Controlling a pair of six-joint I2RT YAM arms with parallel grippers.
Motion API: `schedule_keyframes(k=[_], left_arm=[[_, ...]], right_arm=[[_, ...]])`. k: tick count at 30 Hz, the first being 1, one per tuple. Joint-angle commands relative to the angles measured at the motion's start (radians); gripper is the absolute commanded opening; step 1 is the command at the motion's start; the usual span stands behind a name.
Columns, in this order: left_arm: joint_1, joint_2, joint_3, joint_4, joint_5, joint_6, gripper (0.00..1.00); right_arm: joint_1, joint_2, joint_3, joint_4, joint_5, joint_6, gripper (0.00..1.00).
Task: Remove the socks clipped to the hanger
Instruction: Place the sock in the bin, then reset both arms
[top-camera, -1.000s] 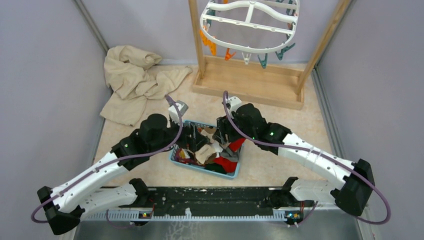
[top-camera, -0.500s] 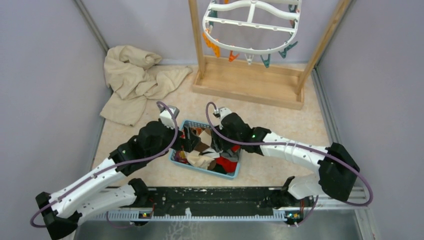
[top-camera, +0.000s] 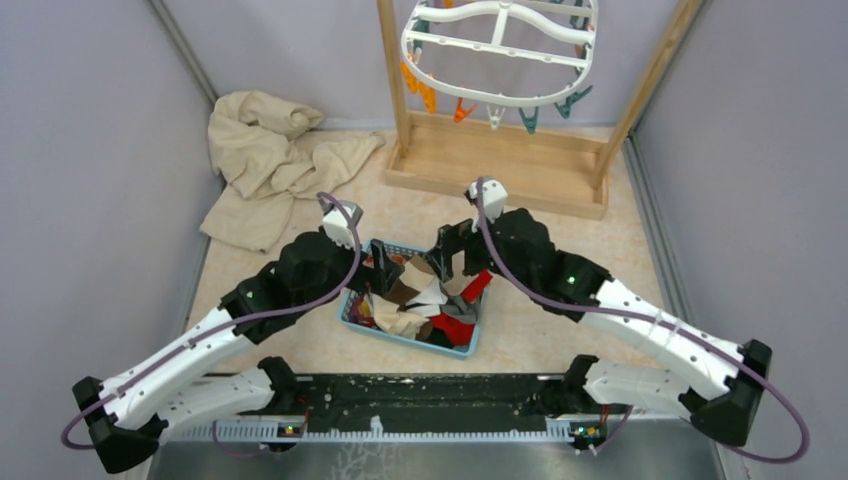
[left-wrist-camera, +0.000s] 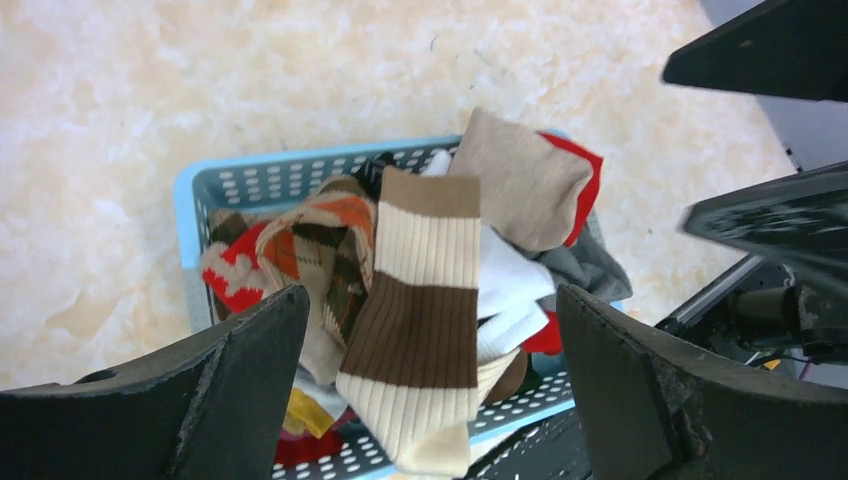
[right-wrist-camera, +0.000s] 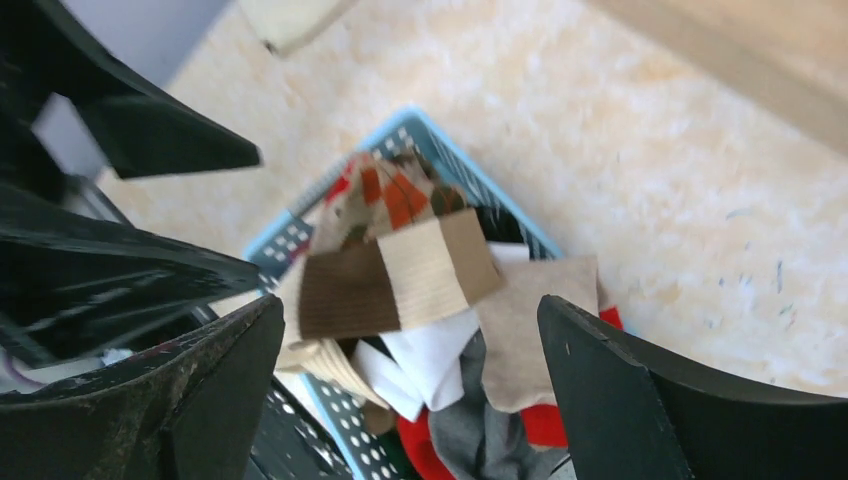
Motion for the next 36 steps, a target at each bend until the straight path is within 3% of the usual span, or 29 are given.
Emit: schedule_keyframes(k=[1,9,12,17,22,26,30,36], left_arm=[[0.004,0.034,0.077,0.046,0.04,0.075,0.99],[0.004,0.179,0.219,0.13,0.04,0.189,0.99],[0.047,0.213,0.223,0.188,0.017,0.244,0.99],[0.282,0.291,0.198,0.234,0.213,0.246,0.99],[0.383,0.297,0.141,0.28,0.214,0.285,0.99],[0.529,0.254,0.009,0.388,0.312,0.257,0.99],[0.609,0.255,-0.022,0.411,0.334,0.193,0.99],[0.611,0.317,-0.075,0.477,0.276,0.197,0.99]], right_arm=[[0.009,-0.08,0.085,-0.032,0.043,-0.064,0.98],[-0.028,-0.09,0.186,-0.096,0.188,-0.155,0.99],[-0.221,-0.114,0.176,-0.091,0.07,-0.143,0.98],[-0.515,-0.17,0.116,-0.051,-0.024,-0.157,0.98],[-0.671,-0.194,0.029,-0.026,-0.027,-0.177,0.99],[-0.806,-0.227,-0.092,0.044,-0.065,-0.183,0.99],[-0.838,-0.27,-0.226,0.114,-0.017,-0.214,0.99],[-0.838,-0.424,-0.438,0.275,0.088,-0.236,0.98]])
